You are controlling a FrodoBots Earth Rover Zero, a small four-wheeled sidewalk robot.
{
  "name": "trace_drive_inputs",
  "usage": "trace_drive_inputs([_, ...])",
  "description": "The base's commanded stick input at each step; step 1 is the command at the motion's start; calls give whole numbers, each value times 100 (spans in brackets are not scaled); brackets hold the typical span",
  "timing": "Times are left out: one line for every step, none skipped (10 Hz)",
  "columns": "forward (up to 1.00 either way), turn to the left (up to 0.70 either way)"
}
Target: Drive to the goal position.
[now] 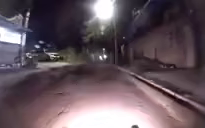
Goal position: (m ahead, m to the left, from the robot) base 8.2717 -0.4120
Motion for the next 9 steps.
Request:
trace_drive_inputs([70, -26])
trace_drive_inputs([70, 0])
trace_drive_inputs([70, 0])
trace_drive_inputs([70, 0])
trace_drive_inputs([70, 0])
trace_drive_inputs([70, 0])
trace_drive_inputs([70, 0])
trace_drive_inputs([70, 0])
trace_drive_inputs([70, 0])
